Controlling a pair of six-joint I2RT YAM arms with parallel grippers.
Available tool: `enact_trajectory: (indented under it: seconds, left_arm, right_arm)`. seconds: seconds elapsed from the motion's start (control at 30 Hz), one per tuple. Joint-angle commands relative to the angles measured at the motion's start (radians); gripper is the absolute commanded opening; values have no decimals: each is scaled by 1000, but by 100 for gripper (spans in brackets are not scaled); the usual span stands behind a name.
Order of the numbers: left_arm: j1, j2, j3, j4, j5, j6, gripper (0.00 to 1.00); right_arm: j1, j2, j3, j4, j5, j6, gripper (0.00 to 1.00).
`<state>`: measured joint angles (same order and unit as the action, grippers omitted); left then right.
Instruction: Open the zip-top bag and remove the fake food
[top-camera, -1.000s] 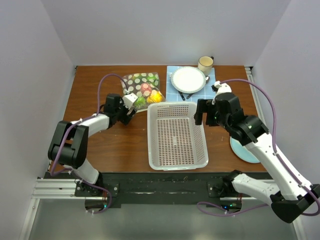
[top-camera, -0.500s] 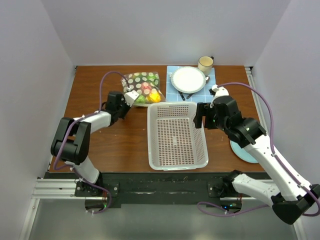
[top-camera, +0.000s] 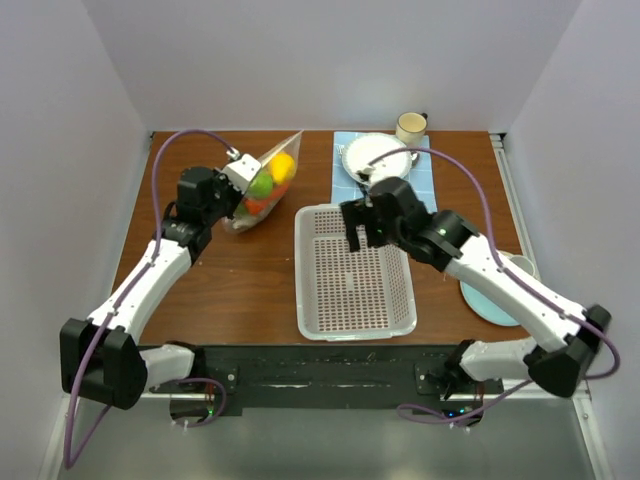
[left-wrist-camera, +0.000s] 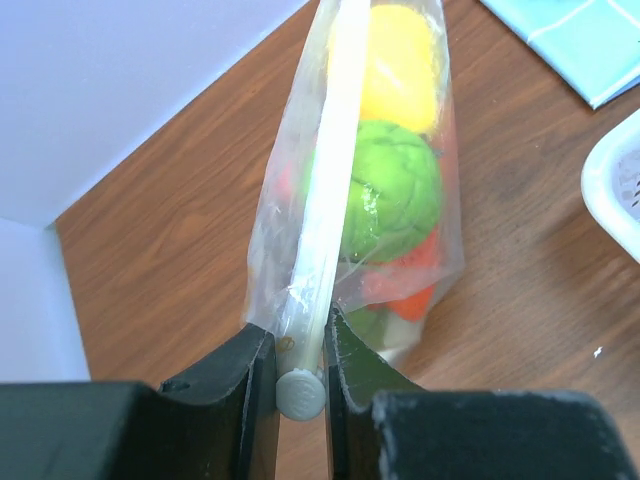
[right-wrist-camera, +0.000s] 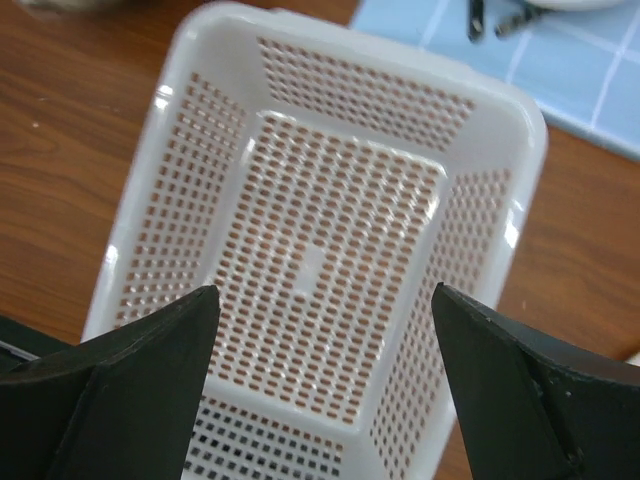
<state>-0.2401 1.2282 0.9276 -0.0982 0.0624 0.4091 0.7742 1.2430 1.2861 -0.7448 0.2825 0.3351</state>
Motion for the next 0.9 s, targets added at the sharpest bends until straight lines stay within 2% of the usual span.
enact_trajectory:
  seconds: [0.0,0.1,0.23,0.3,0.37,0.43,0.53,0.77,0.87]
  left_arm:
    - [33,-39,51,-66,-6,45,0]
    - [80,-62,65,-124,25,83,0]
    - [211,-116,80,-248,137,158,0]
    - [287,-153,86,-293,180,246,0]
    - [358,-180,112,-394,265,345,0]
    - [389,-188,145,-542,330,458,0]
    - [403,-190,232,-705,424,574,0]
    - [403,-76,419,-1015,652,738,0]
    - [403,-38,479,-1127,662,803,0]
  right_arm:
    - [182,122,223,84,161,-201,99]
    - [287,190,311,174,227,-377,99]
    - [315,191,329,313,118,-522,98]
    - [316,155,271,424,19,-597,99]
    - [316,101,157,577,-52,-648,98]
    - [316,88,98,656,-114,-711,99]
    - [316,130,94,664,-147,-763,99]
    - [333,196,119,676,-232,-795,99]
    - [341,219,128,667,-246,-818,99]
